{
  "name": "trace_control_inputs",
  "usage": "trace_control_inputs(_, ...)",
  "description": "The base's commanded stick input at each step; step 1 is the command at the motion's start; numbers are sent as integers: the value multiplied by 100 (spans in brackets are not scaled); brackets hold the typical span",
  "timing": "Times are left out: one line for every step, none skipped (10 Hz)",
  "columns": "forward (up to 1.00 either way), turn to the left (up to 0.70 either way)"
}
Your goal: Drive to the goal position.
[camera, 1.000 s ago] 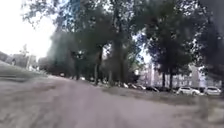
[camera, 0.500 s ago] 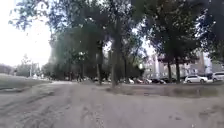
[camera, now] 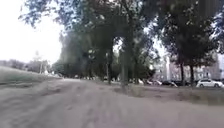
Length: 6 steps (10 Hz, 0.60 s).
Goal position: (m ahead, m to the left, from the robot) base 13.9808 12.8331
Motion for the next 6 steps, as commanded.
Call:
trace_control_inputs(85, 0)
trace_control_inputs(85, 1)
trace_control_inputs(85, 4)
trace_control_inputs(85, 6)
trace_control_inputs(85, 4)
trace_control_inputs(85, 0)
